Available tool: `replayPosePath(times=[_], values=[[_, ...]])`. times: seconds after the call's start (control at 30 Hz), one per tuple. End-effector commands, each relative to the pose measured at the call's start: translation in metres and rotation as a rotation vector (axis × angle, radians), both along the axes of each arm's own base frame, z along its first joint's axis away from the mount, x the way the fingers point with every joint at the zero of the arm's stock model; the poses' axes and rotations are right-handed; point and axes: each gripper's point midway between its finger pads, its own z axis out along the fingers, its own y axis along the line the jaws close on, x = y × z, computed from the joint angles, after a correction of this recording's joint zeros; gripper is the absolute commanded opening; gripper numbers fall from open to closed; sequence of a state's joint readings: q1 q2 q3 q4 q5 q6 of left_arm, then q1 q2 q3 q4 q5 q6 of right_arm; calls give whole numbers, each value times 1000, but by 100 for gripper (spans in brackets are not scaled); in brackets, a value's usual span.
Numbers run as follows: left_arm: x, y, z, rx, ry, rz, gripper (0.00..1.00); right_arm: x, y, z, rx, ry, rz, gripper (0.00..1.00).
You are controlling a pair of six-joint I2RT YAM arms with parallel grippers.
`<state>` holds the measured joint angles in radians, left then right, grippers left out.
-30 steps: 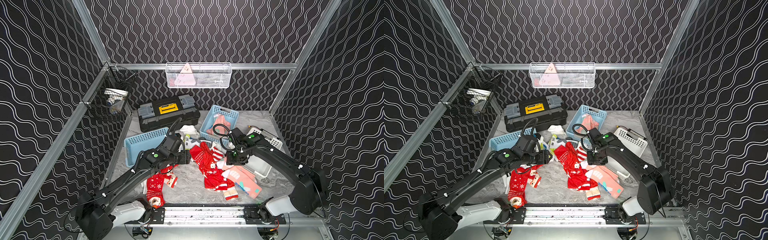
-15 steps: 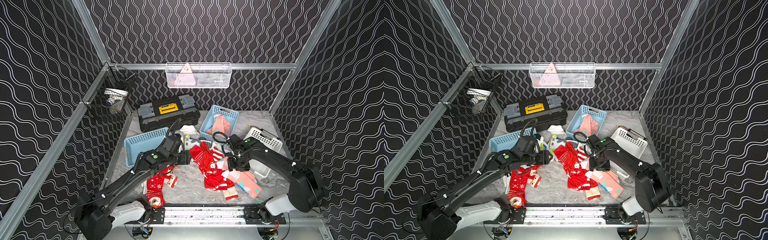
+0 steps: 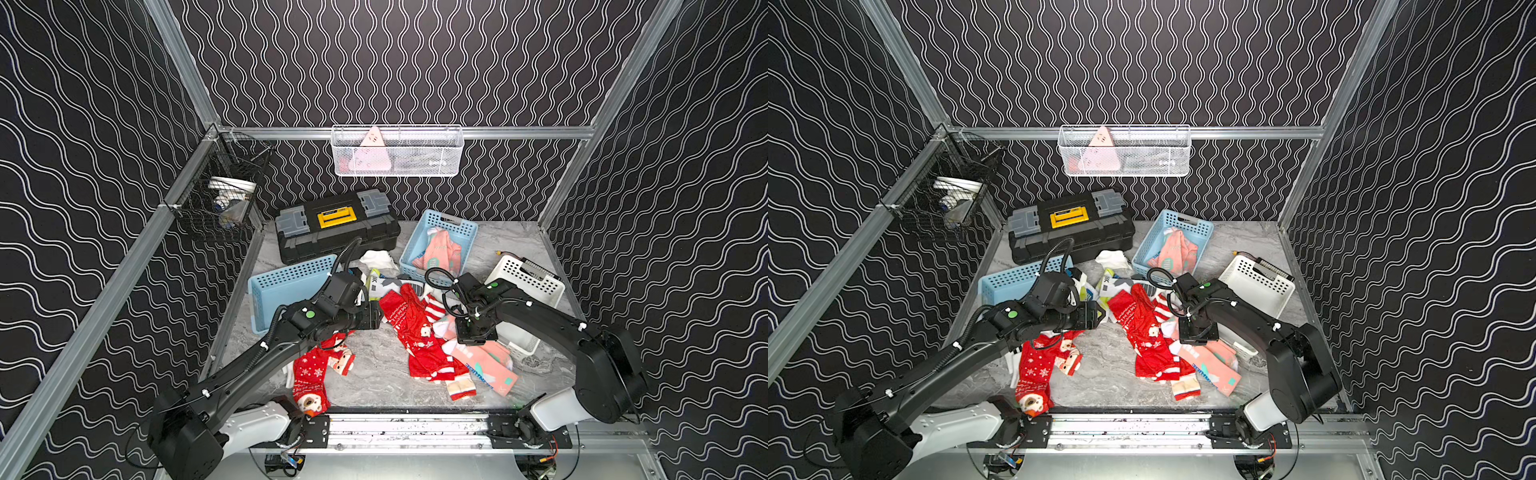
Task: Sort the socks into the basket by color
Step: Pick up the sock at the center of the board.
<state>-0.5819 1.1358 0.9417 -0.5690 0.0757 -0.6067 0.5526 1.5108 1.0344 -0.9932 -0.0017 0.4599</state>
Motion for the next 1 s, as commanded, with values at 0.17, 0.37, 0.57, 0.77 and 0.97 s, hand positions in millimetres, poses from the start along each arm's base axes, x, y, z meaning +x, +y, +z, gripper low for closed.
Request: replayPosePath(times=[0.17,0.37,0.57,0.77,0.97], values=[[2,-8,14,-46,-69,-48,69,7,10,28,68,-63,22,0],[0,-28,32,-116,-158,-152,70,9,34,75,216,-141,98,0],[-3,-66,41,-182,-236,-298,70,5,58,102,348,-208,186,0],[-12,-107,41,-184,-335,-432,70,2,75,122,438,-252,241,0],[-21,-132,48,-210,-440,-494,71,-2,86,132,493,-258,273,0]])
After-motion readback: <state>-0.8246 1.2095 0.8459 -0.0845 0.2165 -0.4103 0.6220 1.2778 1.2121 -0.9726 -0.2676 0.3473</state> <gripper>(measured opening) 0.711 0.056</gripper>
